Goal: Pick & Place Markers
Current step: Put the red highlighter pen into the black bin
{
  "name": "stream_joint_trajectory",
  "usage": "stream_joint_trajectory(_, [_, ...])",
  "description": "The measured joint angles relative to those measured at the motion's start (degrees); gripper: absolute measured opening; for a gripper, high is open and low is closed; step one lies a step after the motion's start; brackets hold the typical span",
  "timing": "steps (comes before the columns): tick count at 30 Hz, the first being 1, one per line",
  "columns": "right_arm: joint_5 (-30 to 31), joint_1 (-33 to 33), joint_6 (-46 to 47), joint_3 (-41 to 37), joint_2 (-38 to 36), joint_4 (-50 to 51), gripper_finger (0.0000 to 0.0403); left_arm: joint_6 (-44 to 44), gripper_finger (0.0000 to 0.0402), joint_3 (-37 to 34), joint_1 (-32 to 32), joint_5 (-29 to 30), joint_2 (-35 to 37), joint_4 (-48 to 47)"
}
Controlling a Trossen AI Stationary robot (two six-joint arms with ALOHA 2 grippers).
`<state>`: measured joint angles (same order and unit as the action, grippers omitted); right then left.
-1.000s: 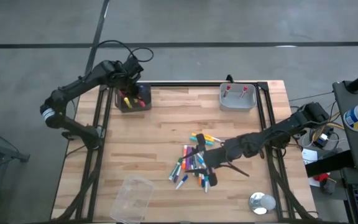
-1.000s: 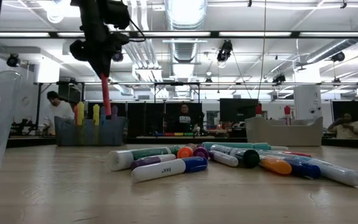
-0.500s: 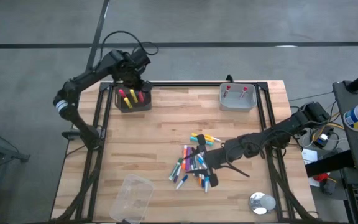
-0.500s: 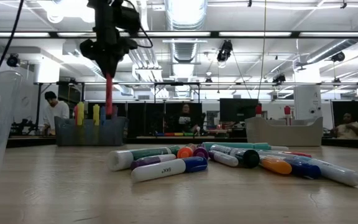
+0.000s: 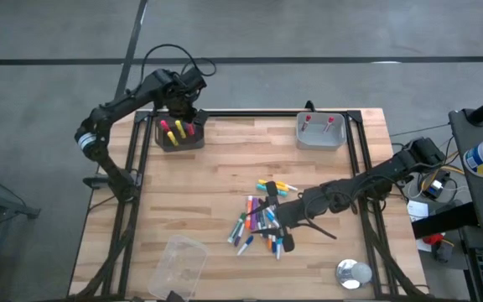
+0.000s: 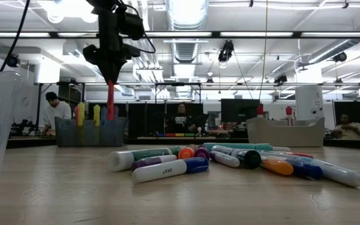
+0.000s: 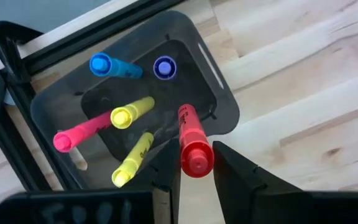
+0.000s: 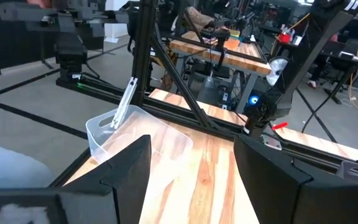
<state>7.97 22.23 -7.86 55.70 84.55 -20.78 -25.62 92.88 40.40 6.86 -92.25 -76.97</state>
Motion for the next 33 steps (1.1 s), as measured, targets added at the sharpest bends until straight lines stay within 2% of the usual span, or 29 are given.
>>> stream_joint_trajectory(33, [0.0, 0.5, 0.0, 0.0, -0.7, 0.9, 0.0226, -0.5, 0.0075, -11.8, 0.0, -1.9, -0.1, 10.8])
